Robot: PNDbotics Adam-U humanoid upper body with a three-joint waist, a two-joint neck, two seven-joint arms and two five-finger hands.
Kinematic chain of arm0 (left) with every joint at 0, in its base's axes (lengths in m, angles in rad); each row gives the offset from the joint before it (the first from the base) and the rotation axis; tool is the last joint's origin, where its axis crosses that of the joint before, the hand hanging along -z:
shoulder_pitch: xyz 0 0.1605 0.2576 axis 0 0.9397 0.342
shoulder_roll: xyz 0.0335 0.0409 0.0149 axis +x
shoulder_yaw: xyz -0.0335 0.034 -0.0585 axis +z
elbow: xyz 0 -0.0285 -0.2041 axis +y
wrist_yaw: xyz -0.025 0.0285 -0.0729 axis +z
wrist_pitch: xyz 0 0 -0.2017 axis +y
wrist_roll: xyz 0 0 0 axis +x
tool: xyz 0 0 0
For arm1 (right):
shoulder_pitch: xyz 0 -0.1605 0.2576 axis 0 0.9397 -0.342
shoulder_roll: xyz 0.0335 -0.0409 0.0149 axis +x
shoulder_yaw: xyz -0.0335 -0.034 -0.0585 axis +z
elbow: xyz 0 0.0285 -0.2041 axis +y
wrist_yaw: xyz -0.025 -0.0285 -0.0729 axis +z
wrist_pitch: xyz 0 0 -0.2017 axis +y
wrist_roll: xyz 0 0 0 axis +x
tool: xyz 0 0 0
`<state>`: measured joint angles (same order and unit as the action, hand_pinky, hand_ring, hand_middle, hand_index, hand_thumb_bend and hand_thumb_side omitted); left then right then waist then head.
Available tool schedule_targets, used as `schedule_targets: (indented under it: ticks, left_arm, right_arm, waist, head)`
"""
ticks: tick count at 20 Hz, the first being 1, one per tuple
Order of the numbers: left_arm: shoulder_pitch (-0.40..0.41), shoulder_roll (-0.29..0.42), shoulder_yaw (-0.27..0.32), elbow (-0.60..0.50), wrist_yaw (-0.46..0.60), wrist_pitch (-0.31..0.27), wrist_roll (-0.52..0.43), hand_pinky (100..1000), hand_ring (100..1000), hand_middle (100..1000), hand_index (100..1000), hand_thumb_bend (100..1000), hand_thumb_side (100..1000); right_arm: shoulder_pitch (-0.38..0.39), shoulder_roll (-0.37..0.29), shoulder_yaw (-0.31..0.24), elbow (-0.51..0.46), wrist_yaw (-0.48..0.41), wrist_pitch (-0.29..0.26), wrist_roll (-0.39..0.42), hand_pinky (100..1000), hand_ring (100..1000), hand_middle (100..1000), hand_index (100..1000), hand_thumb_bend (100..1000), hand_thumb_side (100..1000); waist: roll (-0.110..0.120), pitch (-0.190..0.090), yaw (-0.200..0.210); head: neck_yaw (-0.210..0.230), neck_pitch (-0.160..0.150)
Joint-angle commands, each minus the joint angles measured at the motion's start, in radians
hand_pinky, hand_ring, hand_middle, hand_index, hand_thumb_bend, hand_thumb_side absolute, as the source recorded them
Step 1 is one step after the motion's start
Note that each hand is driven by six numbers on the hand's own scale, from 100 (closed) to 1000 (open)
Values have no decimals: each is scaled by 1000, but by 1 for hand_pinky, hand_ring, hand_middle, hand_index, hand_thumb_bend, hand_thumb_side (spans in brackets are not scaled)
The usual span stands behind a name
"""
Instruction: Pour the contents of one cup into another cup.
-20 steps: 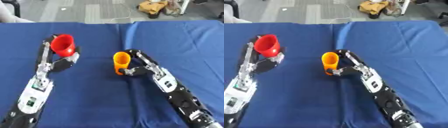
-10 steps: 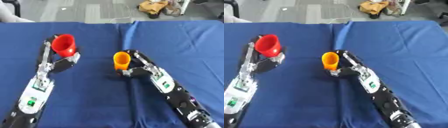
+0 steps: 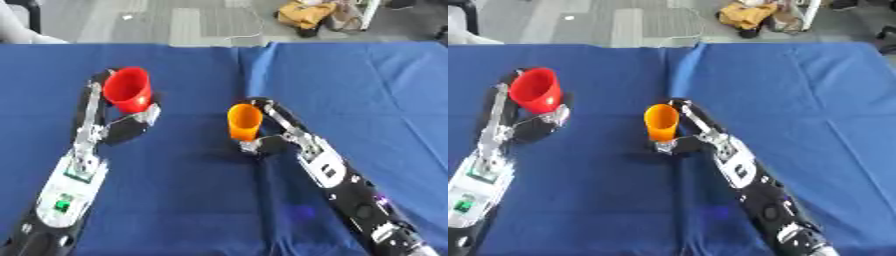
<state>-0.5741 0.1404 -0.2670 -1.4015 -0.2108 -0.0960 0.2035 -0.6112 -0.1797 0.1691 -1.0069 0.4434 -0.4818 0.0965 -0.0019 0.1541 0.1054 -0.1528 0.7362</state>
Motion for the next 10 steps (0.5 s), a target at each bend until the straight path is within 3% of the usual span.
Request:
schedule_targets:
  ticks: [1, 10]
  left_arm:
    - [-22, 5, 0, -21, 2, 2, 0, 266, 499, 480, 690, 162, 100]
    - [-21, 3, -1, -21, 3, 4, 0, 265, 500, 480, 689, 160, 100]
  right_arm:
    - [-22, 0, 6, -28, 23, -6, -14, 839, 831, 708, 838, 599, 452]
    - [-32, 19, 11, -16, 64, -5, -58, 832, 803, 655, 804, 592, 443]
  waist:
    - [0, -17, 3]
    - [0, -19, 4]
  head:
    - [-4, -8]
    - [-6, -8]
